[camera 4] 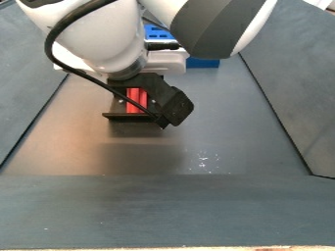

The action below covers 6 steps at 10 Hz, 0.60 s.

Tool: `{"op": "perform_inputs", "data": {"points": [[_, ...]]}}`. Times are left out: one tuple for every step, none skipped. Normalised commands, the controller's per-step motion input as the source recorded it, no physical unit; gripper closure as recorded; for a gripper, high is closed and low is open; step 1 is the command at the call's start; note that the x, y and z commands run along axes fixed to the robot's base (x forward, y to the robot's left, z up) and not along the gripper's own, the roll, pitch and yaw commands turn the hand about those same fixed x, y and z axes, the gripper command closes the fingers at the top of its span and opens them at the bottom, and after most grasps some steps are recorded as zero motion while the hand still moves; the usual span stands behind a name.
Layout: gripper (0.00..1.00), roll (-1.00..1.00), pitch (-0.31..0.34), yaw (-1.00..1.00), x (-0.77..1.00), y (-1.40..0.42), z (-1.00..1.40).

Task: Pick up the 3 prong object. Move up. Place the 3 prong object on the fixture. Regrasp the 3 prong object. Move to above the board. Insert the 3 prong object.
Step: Regrasp the 3 prong object.

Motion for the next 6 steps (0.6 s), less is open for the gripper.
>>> {"op": "perform_inputs", "data": {"points": [[0.0,0.03,-0.026,0.03,0.0,0.0,1.0],[0.0,0.04,-0.024,0.03,0.0,0.0,1.0],[0.0,0.04,-0.008,0.04,-0.03,0.01,1.0],[0.0,0.04,0.005,0.04,-0.04,0.01,1.0],[0.0,0.04,0.029,0.04,-0.04,0.01,1.0],[0.0,0.04,0.047,0.03,-0.04,0.01,0.85]]}}
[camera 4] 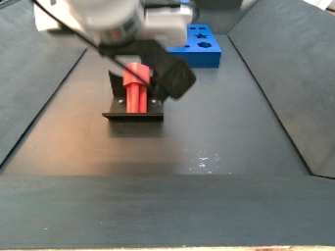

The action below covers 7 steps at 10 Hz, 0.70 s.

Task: Pick up the 3 prong object. Move up. Place the 3 prong object on the fixture. Regrasp the 3 prong object. Move to above the board. Insert the 3 prong object.
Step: Regrasp the 3 prong object.

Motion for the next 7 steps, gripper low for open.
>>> {"op": "perform_inputs", "data": {"points": [[0.0,0.03,0.057,0.03,-0.04,0.01,0.73],[0.0,0.03,0.075,0.01,-0.03,0.01,0.42],[0.0,0.04,0.081,0.0,-0.03,0.01,0.29],[0.0,1.0,0.062,0.02,-0.09,-0.74,0.58],[0.0,1.0,0.061,0.01,-0.08,-0.72,0.53],[0.0,1.0,0.049,0.01,-0.09,-0.55,0.39],[0.0,1.0,0.043,0.01,-0.1,-0.44,0.26]]}}
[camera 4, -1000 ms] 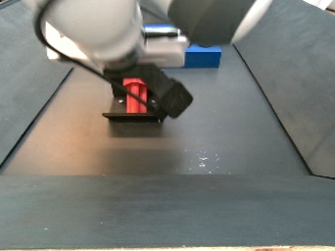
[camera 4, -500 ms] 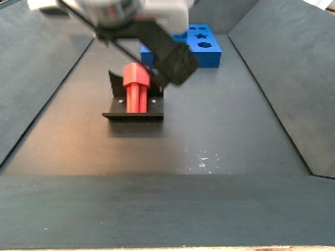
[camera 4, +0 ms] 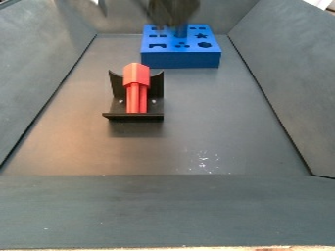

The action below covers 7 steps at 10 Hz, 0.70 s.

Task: Pick up the 3 prong object. Move up. Place the 3 prong object on the fixture. Regrasp the 3 prong object. Move to above the board. Insert the 3 prong object.
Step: Regrasp the 3 prong object.

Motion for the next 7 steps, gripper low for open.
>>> {"op": "perform_inputs", "data": {"points": [[0.0,1.0,0.036,0.01,-0.06,-0.16,0.05],[0.0,1.0,0.038,0.01,-0.04,-0.08,0.03],[0.0,1.0,0.039,0.01,-0.01,-0.04,0.01],[0.0,1.0,0.036,0.01,-0.02,-0.04,0.01],[0.0,1.0,0.032,0.01,-0.03,-0.04,0.02],[0.0,1.0,0.027,0.01,-0.03,-0.03,0.01],[0.0,1.0,0.019,0.01,-0.03,-0.02,0.0]]}}
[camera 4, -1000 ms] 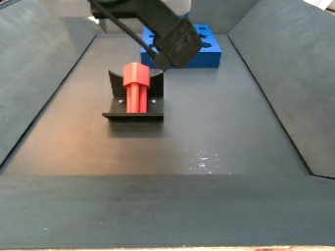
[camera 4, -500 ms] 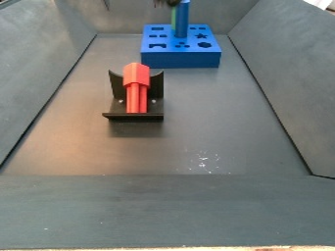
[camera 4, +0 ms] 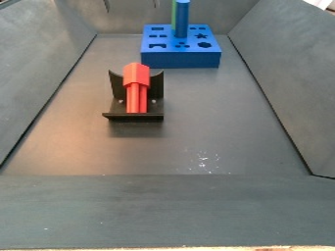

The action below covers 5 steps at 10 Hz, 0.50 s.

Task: Pick up the 3 prong object. Move up. Place the 3 prong object on the fixture. Regrasp the 3 prong object. Move to above the board. Insert the 3 prong object.
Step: Regrasp the 3 prong object.

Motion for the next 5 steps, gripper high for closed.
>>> {"op": "perform_inputs", "data": {"points": [[0.0,1.0,0.014,0.02,-0.02,-0.02,0.0],[0.0,1.0,0.007,0.02,-0.02,-0.02,0.0],[0.0,1.0,0.004,0.02,-0.02,-0.02,0.0],[0.0,1.0,0.003,0.02,-0.02,-0.02,0.0],[0.0,1.0,0.005,0.02,-0.02,-0.02,0.0]]}}
